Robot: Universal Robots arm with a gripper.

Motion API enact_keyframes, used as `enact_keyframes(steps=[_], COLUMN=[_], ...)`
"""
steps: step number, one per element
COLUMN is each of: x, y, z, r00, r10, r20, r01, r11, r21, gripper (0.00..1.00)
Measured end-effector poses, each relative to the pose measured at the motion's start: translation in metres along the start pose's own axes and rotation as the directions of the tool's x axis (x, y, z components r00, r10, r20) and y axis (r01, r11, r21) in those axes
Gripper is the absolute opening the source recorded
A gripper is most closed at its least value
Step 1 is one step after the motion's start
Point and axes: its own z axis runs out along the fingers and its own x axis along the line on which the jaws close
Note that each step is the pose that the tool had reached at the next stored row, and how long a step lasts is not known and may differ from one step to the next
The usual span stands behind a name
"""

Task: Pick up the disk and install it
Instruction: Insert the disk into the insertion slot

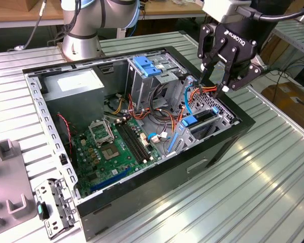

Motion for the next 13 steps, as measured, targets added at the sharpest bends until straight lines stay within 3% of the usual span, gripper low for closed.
enact_keyframes(steps=[3, 4, 6, 9, 13], x=[0.0001, 0.0001, 0.0001, 0.0002, 0.0003], y=[0.0002, 0.0002, 0.0003, 0.0005, 0.0007], z=[0.0068, 0.0084, 0.0121, 0.0176, 0.0256], r00=[1.0000, 1.0000, 1.0000, 1.0000, 1.0000], r10=[-0.002, -0.002, -0.002, -0.003, -0.003], r20=[-0.0001, 0.0000, 0.0001, 0.0000, 0.0001], r01=[0.002, 0.002, 0.002, 0.003, 0.003], r11=[1.0000, 1.0000, 1.0000, 1.0000, 1.0000], r21=[0.0000, 0.0000, 0.0000, -0.0001, 0.0000], gripper=[0.49, 0.36, 0.36, 0.18, 0.11])
